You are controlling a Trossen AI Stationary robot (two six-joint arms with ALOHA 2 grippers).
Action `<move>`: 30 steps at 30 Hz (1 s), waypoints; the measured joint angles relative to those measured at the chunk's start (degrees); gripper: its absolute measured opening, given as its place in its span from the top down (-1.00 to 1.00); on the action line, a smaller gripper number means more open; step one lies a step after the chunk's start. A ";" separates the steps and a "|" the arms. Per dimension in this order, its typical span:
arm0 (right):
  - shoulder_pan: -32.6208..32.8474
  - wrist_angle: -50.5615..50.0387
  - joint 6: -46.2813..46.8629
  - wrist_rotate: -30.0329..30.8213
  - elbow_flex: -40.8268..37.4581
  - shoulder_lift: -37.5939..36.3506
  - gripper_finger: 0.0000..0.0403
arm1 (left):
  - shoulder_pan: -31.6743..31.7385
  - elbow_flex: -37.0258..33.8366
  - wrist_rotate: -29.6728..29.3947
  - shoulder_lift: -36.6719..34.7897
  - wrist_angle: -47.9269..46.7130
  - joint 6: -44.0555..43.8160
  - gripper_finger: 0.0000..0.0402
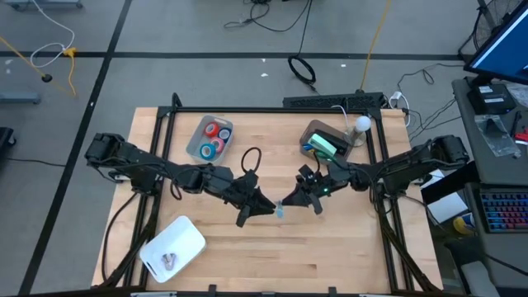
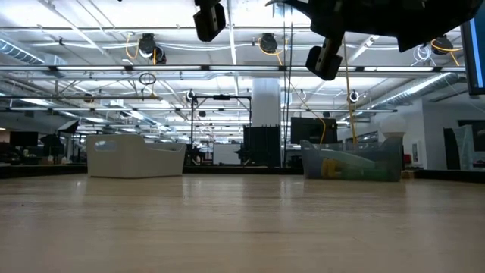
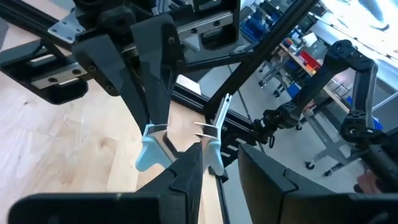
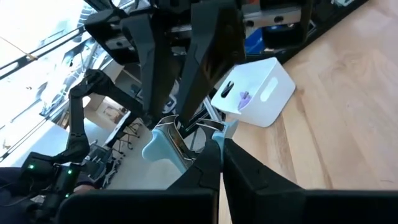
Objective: Pick and place Stapler, Stapler remover, tape
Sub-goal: Put the gray staple remover into the white bin
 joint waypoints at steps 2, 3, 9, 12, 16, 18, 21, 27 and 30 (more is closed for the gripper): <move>-0.37 0.04 0.00 0.02 0.00 0.00 1.00 | 0.00 0.00 -0.20 0.00 -0.06 0.00 0.48; -0.50 0.04 0.00 0.03 0.00 0.00 1.00 | 0.00 0.00 -0.25 0.00 -0.06 0.00 0.48; -1.10 0.15 -0.02 0.12 0.00 0.00 1.00 | 0.02 0.00 -0.34 0.00 -0.41 0.02 0.48; -1.42 -0.06 -0.41 1.12 0.00 0.00 1.00 | 0.06 0.00 -0.46 0.00 -0.60 0.02 0.48; -1.80 0.11 -0.48 1.18 0.00 -0.02 1.00 | 0.29 0.00 -0.47 0.00 -0.65 0.02 0.48; -1.82 0.07 -0.48 1.32 0.00 -0.02 1.00 | 0.59 0.00 -0.35 0.00 -1.13 -0.13 0.51; -1.84 -0.15 -0.48 2.20 -0.02 -0.02 1.00 | 1.20 0.00 -0.22 0.00 -2.71 -0.84 0.67; -1.84 -0.50 -0.20 2.91 -0.11 -0.02 1.00 | 2.26 -0.02 -0.04 -0.07 -3.41 -0.17 0.94; -1.88 -0.52 -0.20 3.02 -0.11 -0.02 1.00 | 2.64 -0.02 0.01 -0.07 -3.51 0.03 0.97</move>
